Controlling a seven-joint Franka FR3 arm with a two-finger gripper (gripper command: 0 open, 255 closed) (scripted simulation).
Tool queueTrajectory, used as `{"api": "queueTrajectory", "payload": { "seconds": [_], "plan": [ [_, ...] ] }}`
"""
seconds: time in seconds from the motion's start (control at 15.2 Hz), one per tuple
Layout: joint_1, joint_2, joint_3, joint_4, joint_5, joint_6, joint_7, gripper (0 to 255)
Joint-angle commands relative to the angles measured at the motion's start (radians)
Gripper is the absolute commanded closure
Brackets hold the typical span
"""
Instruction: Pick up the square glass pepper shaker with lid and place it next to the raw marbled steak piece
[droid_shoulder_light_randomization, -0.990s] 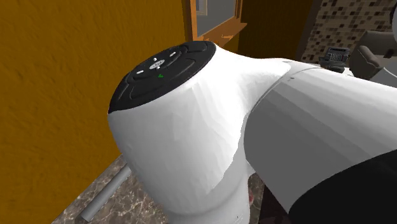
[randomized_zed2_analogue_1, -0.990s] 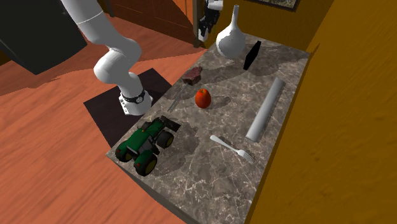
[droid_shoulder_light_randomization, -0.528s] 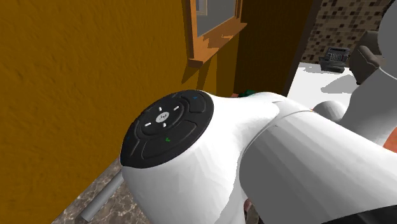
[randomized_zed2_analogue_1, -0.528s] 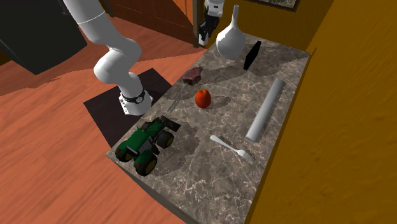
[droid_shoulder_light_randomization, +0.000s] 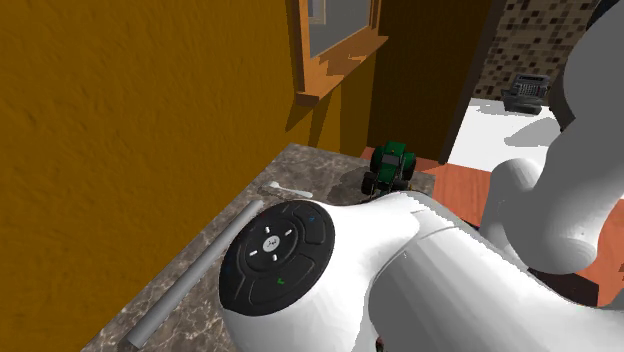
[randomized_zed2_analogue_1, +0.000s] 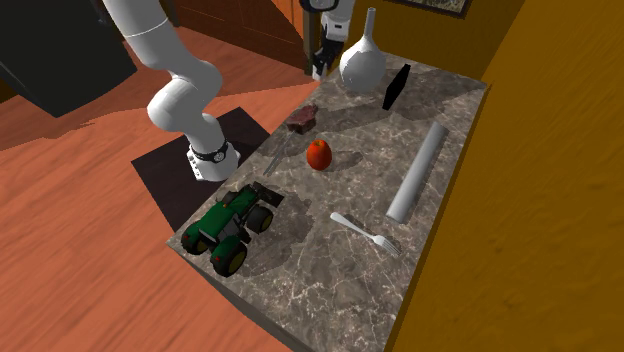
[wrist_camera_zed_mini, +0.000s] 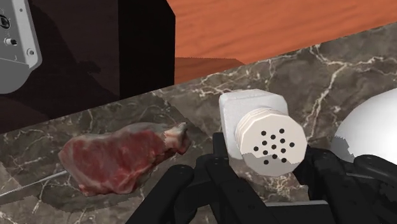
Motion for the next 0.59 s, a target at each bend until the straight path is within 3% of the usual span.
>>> {"api": "queueTrajectory", "payload": {
  "seconds": [0.0, 0.53],
  "plan": [
    [-0.002, 0.018, 0.009, -0.016, -0.007, 0.032, 0.004, 255],
    [-0.008, 0.094, 0.039, -0.075, -0.043, 0.154, 0.024, 255]
  ]
}}
